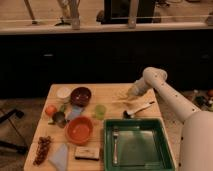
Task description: Place banana in table surface
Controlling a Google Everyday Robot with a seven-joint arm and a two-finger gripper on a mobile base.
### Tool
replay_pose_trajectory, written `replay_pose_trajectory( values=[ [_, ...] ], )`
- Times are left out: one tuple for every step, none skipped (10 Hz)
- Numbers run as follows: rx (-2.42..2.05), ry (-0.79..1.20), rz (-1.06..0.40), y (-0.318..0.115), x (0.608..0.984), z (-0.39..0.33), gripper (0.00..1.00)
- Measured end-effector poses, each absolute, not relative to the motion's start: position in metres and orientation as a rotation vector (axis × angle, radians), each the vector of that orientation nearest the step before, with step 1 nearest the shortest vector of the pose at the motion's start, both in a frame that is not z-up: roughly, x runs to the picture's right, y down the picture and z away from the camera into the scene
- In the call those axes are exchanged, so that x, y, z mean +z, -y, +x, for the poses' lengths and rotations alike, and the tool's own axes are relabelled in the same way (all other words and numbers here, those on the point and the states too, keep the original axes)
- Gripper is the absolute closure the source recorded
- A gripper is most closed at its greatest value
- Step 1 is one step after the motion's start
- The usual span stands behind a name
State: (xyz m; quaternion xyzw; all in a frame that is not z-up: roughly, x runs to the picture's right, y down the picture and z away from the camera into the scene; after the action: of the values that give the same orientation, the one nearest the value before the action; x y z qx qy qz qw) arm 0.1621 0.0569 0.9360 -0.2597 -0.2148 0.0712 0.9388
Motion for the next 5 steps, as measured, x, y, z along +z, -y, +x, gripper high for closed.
replay_pose_trajectory(
  values=[
    [0.143, 0.457, -0.539, -0.0584, 0.937, 0.1579, 0.95],
    [0.144, 0.468, -0.542, -0.058, 0.9367, 0.1562, 0.88],
    [0.149, 0.493, -0.546, -0.0586, 0.936, 0.1546, 0.78],
    [0.156, 0.516, -0.547, -0.0571, 0.9342, 0.153, 0.67],
    [0.158, 0.536, -0.551, -0.056, 0.932, 0.151, 0.55]
  ],
)
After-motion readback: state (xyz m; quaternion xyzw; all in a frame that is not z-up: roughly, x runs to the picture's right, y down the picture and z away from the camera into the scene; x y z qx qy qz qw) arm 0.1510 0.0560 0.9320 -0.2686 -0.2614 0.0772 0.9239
